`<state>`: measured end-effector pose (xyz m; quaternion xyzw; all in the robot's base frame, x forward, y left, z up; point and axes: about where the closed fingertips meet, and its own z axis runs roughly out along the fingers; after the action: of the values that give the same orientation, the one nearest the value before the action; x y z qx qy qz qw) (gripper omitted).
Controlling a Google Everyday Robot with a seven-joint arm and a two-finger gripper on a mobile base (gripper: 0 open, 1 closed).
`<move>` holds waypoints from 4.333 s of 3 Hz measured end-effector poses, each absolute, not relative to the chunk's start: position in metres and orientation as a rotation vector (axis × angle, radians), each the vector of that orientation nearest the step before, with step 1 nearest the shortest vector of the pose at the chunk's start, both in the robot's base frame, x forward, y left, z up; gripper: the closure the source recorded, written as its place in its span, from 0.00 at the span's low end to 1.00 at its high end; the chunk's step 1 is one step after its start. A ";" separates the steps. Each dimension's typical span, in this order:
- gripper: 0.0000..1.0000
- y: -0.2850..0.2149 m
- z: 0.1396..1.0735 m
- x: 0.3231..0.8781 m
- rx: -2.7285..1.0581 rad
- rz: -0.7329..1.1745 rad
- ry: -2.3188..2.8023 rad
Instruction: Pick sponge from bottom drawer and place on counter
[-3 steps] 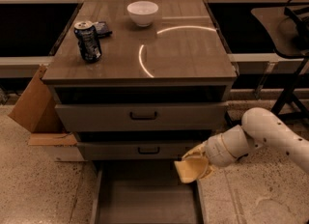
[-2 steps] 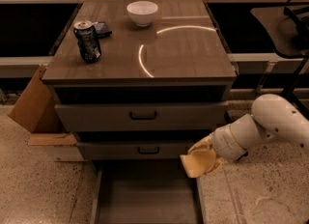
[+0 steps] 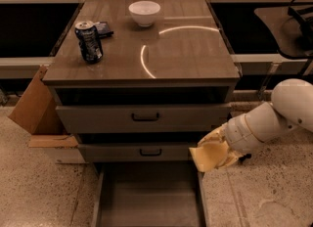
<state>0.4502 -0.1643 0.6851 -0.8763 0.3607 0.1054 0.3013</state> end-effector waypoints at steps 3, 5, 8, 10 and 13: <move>1.00 -0.214 0.788 0.512 -2.075 0.126 1.057; 1.00 -0.206 0.798 0.525 -2.060 0.139 1.035; 1.00 -0.129 0.904 0.538 -1.957 0.122 1.013; 1.00 -0.128 0.903 0.547 -1.930 0.120 1.026; 1.00 -0.134 0.904 0.631 -1.757 0.116 1.093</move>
Offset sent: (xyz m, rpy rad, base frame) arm 0.0775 -0.0693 0.1256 0.1537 -0.1482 -0.2174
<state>0.6307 -0.1338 0.9041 -0.7295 0.4539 0.0482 0.5094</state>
